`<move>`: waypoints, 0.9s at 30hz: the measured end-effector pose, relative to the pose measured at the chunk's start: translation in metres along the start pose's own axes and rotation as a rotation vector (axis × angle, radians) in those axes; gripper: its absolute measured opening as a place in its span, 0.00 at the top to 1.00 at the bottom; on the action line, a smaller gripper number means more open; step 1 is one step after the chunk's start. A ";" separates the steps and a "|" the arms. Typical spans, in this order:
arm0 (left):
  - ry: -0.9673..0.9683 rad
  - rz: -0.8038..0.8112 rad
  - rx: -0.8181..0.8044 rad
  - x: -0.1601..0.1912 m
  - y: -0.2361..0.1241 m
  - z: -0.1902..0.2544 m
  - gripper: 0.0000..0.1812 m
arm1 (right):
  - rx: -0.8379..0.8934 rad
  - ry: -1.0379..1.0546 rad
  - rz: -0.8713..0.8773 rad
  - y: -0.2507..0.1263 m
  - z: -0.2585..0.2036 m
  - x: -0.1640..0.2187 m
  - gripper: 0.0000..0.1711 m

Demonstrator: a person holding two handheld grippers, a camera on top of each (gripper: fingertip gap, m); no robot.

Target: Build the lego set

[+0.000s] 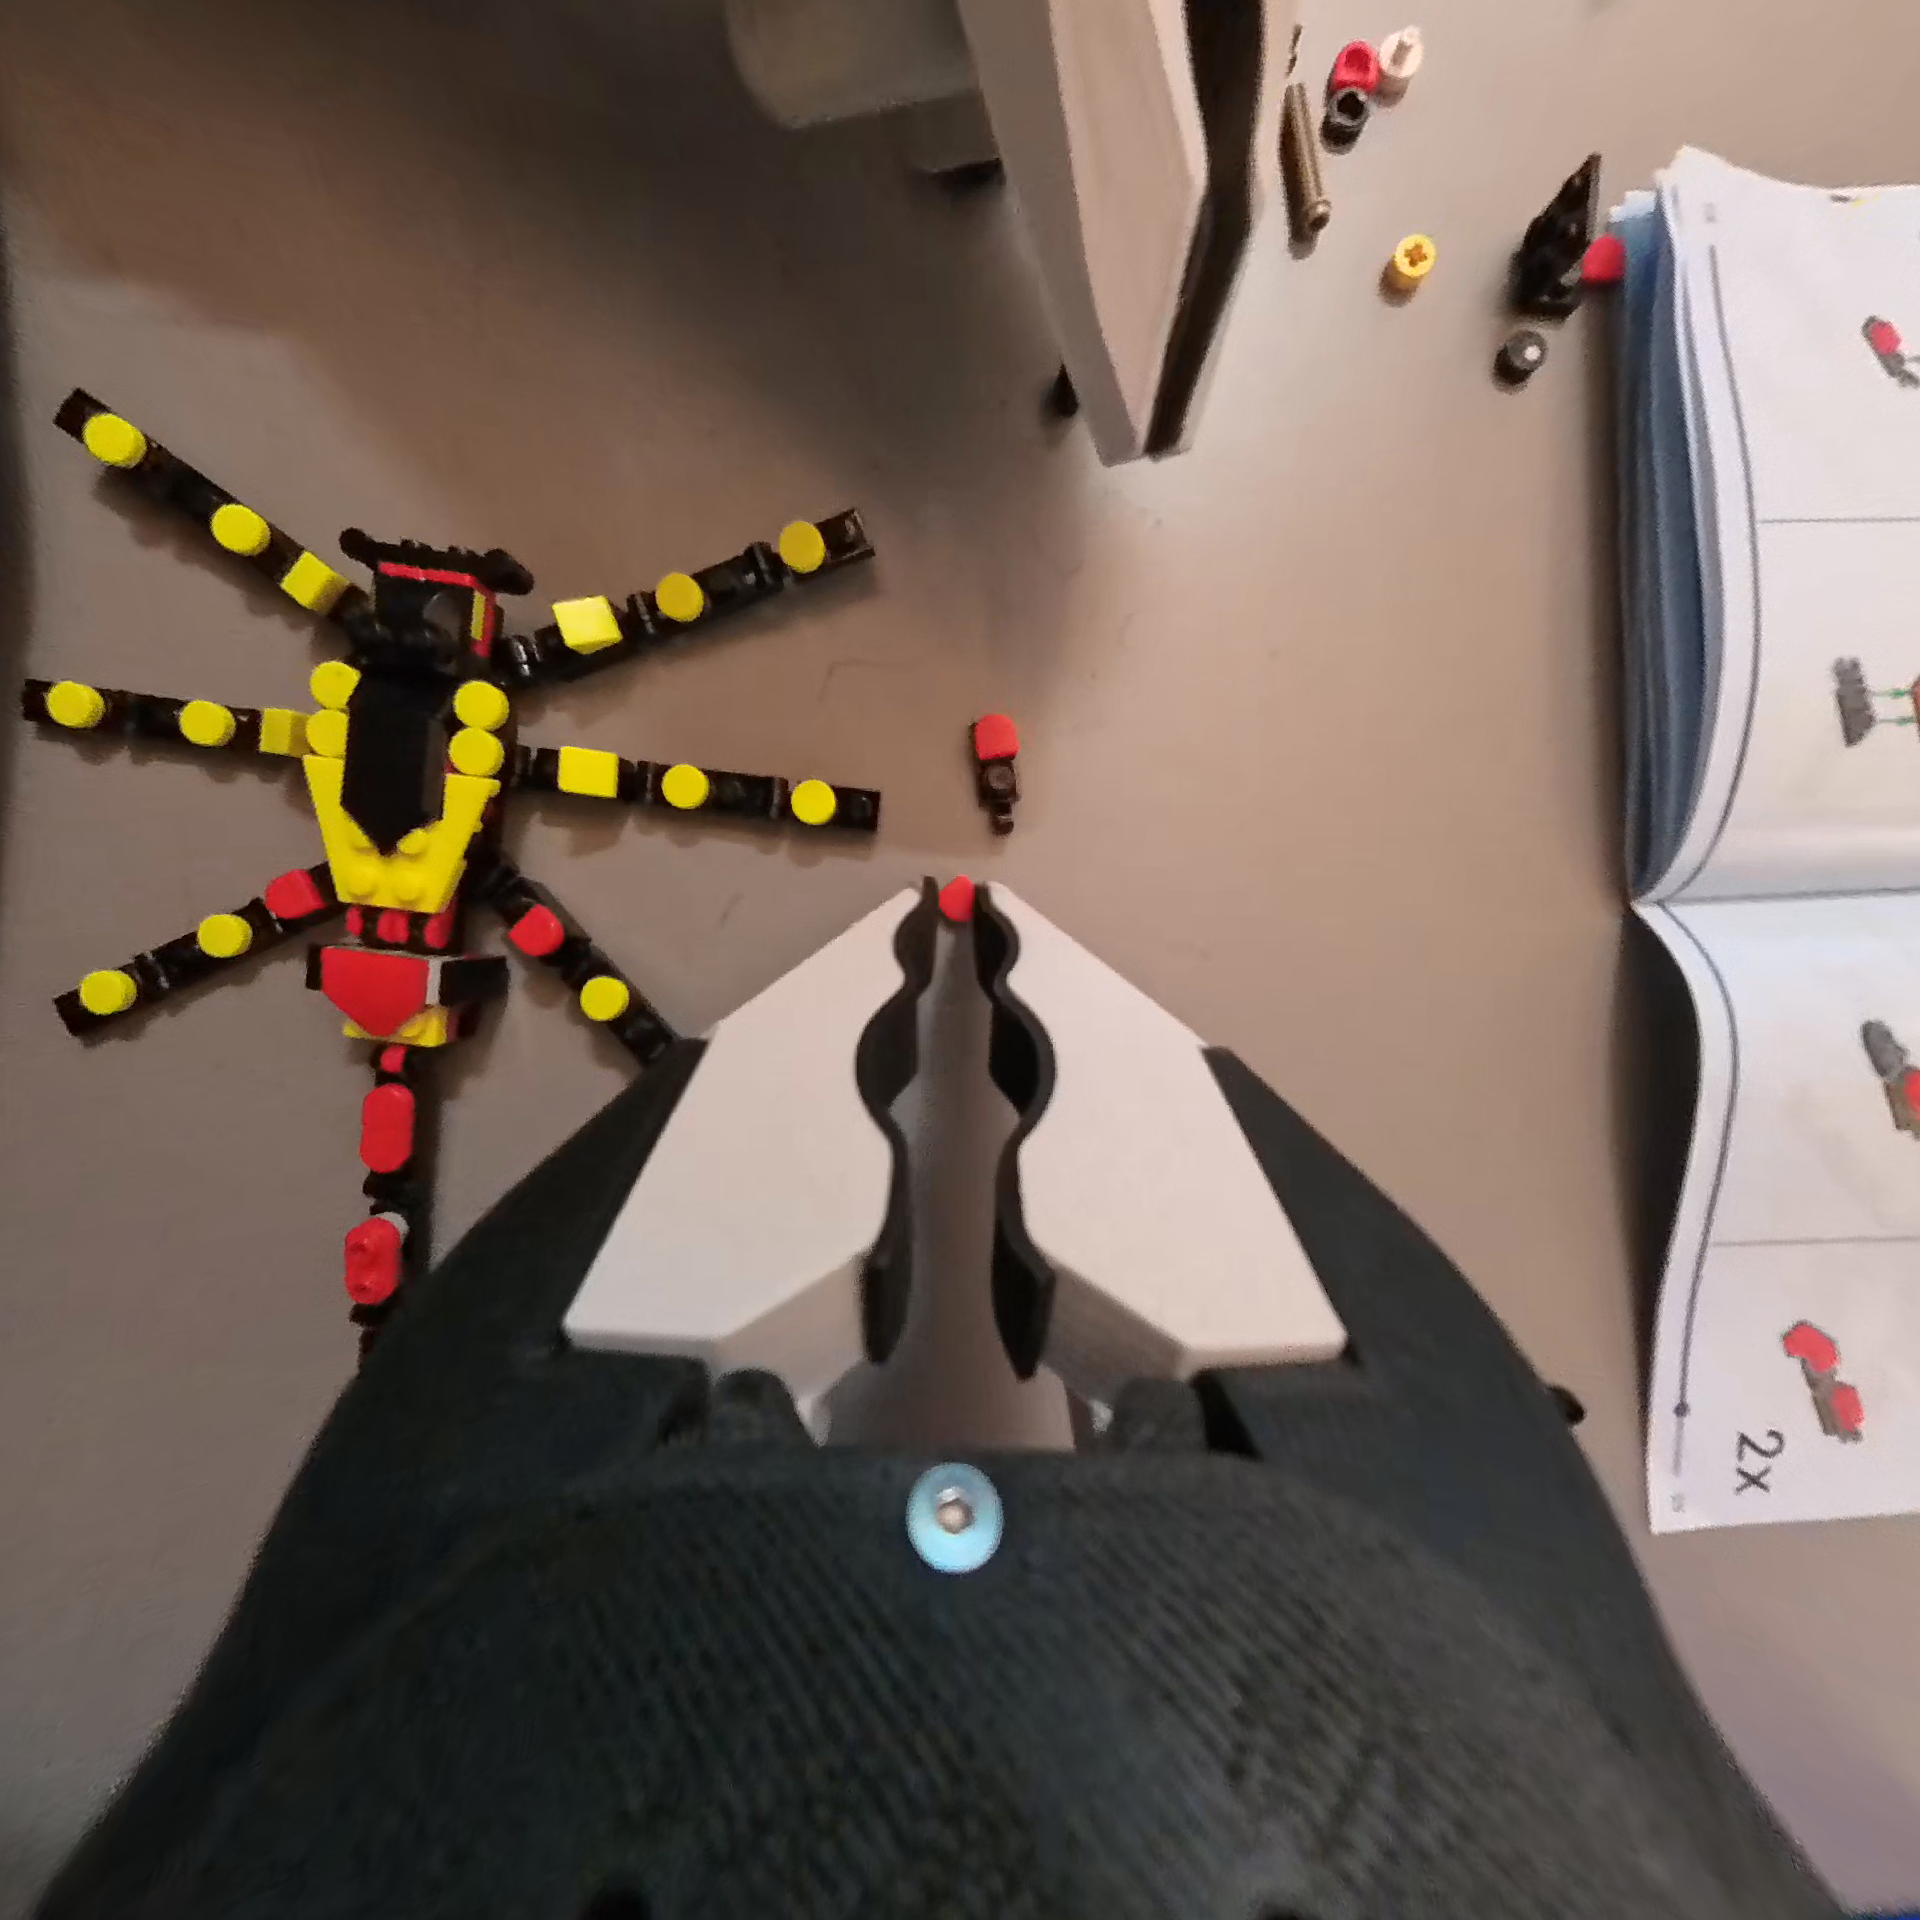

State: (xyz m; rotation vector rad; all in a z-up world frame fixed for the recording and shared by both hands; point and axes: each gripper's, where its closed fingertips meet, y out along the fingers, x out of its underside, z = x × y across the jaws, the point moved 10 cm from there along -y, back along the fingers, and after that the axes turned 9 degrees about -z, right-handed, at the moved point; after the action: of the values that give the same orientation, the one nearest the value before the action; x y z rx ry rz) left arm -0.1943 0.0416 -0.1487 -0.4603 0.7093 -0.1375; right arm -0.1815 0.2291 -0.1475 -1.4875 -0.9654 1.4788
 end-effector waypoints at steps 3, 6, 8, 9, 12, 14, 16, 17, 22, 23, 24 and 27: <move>-0.004 0.000 0.000 0.000 0.000 -0.001 1.00 | 0.003 0.005 0.005 0.001 0.000 -0.001 1.00; -0.008 0.000 0.003 0.001 0.000 -0.002 1.00 | 0.024 0.044 0.008 0.000 0.000 0.001 1.00; -0.009 -0.001 0.006 0.001 0.000 -0.002 1.00 | 0.043 0.061 0.015 -0.001 0.000 0.004 1.00; -0.009 -0.002 0.008 0.001 0.000 -0.002 1.00 | 0.048 0.068 0.020 -0.001 0.000 0.005 0.99; -0.011 -0.005 0.011 0.001 0.000 -0.003 1.00 | 0.064 0.079 0.026 -0.002 0.000 0.005 0.96; -0.013 -0.006 0.014 0.001 0.001 -0.002 1.00 | 0.057 0.067 0.026 -0.001 0.001 0.004 0.94; -0.012 -0.006 0.014 0.001 0.001 -0.002 1.00 | 0.047 0.042 0.013 0.001 0.002 0.002 0.92; -0.011 -0.007 0.013 0.001 0.001 -0.002 1.00 | 0.043 0.031 0.002 0.002 0.002 0.001 0.92; -0.009 -0.004 0.009 0.000 0.000 -0.001 1.00 | 0.012 0.020 -0.032 0.002 0.005 0.000 0.95; -0.010 -0.003 0.009 0.000 0.000 -0.002 1.00 | 0.012 0.025 -0.034 0.001 0.005 0.000 0.96; -0.011 -0.003 0.009 0.000 0.000 -0.002 1.00 | 0.014 0.031 -0.036 0.001 0.004 0.001 0.96; -0.012 -0.004 0.012 0.000 0.000 -0.002 1.00 | 0.042 0.095 -0.039 0.000 0.004 0.004 0.96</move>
State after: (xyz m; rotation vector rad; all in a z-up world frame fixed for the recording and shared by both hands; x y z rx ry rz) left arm -0.1953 0.0408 -0.1504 -0.4510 0.6955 -0.1423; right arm -0.1855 0.2331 -0.1486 -1.4868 -0.8965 1.3795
